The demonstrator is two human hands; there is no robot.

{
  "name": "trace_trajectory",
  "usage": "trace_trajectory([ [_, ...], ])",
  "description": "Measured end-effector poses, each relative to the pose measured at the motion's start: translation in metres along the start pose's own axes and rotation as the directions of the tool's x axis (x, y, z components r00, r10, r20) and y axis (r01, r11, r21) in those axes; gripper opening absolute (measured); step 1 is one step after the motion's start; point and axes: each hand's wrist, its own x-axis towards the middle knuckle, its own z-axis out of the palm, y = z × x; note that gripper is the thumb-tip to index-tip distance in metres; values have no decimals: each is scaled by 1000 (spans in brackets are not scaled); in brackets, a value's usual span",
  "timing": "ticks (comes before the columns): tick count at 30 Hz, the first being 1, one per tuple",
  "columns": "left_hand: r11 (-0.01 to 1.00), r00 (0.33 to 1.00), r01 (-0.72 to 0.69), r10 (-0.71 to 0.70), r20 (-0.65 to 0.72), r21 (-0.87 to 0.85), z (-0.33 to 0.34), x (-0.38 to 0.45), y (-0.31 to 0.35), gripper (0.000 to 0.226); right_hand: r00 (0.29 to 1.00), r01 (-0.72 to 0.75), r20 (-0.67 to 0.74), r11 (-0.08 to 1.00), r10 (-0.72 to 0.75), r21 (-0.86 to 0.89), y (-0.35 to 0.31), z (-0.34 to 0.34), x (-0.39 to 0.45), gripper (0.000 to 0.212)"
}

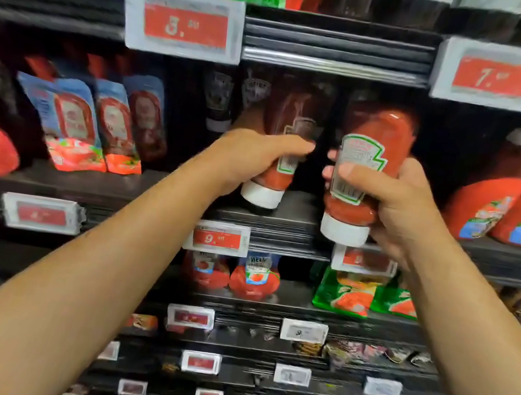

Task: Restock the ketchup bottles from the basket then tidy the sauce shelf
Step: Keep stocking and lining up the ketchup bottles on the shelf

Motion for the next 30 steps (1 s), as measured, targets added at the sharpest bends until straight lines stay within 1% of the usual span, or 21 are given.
trace_trajectory([
  [1, 1000, 1000, -5, 5, -17, -10, 3, 11, -1, 40, 999, -3, -39, 1000, 3, -4, 2, -1, 9, 50],
  [3, 993, 992, -115, 116, -40, 31, 9, 35, -2, 43, 993, -6, -117, 1000, 5, -12, 5, -2, 27, 66],
  [5, 983, 985, -165, 168, -30, 76, 13, 51, -1, 54, 985, -5, -174, 998, -5, -56, 8, -2, 45, 74],
  [7, 977, 980, -199, 200, -2, 81, 16, 66, -6, 61, 981, 3, -190, 992, -28, -130, 8, -3, 61, 81],
  [9, 963, 966, -258, 258, 8, 73, 19, 77, -12, 60, 977, 18, -207, 982, -58, -188, 10, -4, 75, 89],
  [13, 946, 952, -303, 305, -2, 113, 19, 92, -17, 63, 966, 61, -229, 962, -124, -264, 21, -14, 97, 84],
  [15, 935, 949, -308, 314, -12, 174, 19, 102, -21, 64, 966, 42, -233, 956, -113, -291, 27, -19, 112, 77],
  [17, 925, 943, -316, 331, -42, 213, 20, 110, -25, 64, 956, 13, -273, 940, -112, -340, 31, -26, 131, 72],
  [20, 941, 935, -314, 330, -134, 123, 20, 117, -38, 65, 934, -21, -332, 908, -131, -419, 37, -34, 155, 74],
  [22, 948, 936, -307, 316, -155, 78, 18, 122, -49, 69, 923, -20, -346, 876, -169, -483, 43, -39, 161, 76],
  [24, 951, 948, -298, 305, -94, 79, 15, 127, -58, 73, 918, 5, -333, 846, -216, -534, 48, -42, 164, 78],
  [27, 963, 964, -266, 266, 6, 47, 12, 130, -65, 73, 929, 12, -308, 848, -206, -531, 53, -46, 161, 84],
  [29, 963, 964, -267, 267, 14, 41, 13, 130, -65, 68, 936, -3, -299, 844, -187, -537, 53, -49, 153, 87],
  [30, 962, 962, -272, 272, 9, 35, 13, 130, -65, 65, 939, -8, -292, 836, -183, -549, 52, -51, 149, 83],
])
